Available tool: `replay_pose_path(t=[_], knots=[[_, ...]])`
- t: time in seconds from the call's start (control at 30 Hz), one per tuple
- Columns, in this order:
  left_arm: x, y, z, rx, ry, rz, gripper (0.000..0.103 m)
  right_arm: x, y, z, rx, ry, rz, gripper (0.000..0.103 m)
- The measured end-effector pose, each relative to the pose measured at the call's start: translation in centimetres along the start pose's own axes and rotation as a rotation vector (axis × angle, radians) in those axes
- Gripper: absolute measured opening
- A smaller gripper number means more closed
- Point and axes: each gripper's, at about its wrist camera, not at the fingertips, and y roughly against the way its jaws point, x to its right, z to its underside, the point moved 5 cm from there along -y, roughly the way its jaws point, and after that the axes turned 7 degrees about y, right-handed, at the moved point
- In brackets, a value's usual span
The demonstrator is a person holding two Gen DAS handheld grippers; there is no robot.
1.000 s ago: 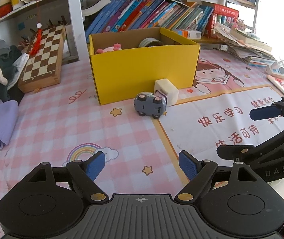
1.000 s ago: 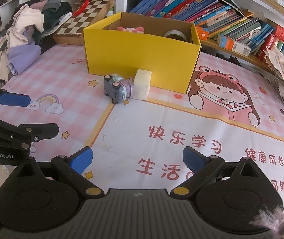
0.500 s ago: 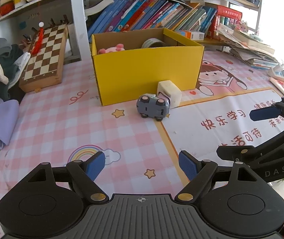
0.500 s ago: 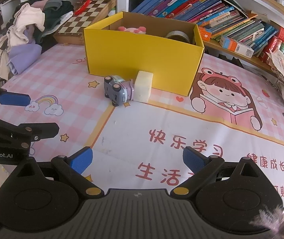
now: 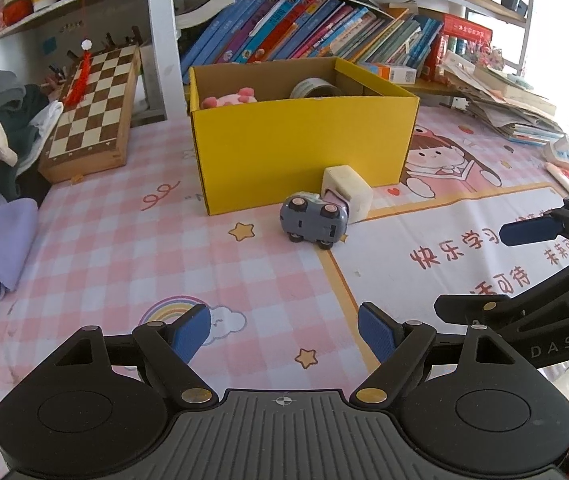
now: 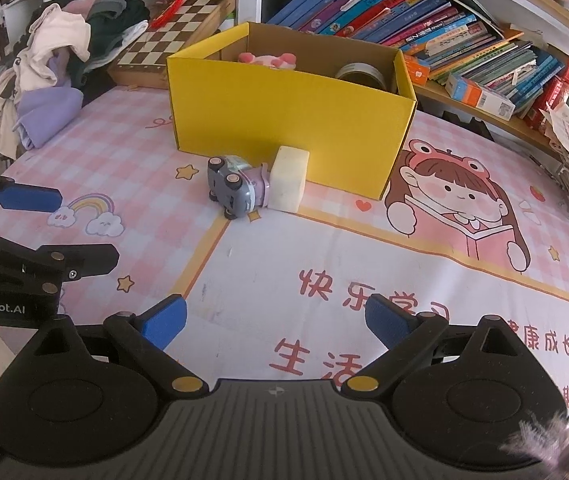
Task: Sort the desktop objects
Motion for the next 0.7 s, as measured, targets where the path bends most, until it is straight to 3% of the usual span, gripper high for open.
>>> replay_pose_path(t=[0.7], knots=[[-0.8,-1.8,-1.6,0.004,0.038,-0.021,0.083,1.2,-2.4,-2.1,-0.011,0.028,-0.031,0.095]])
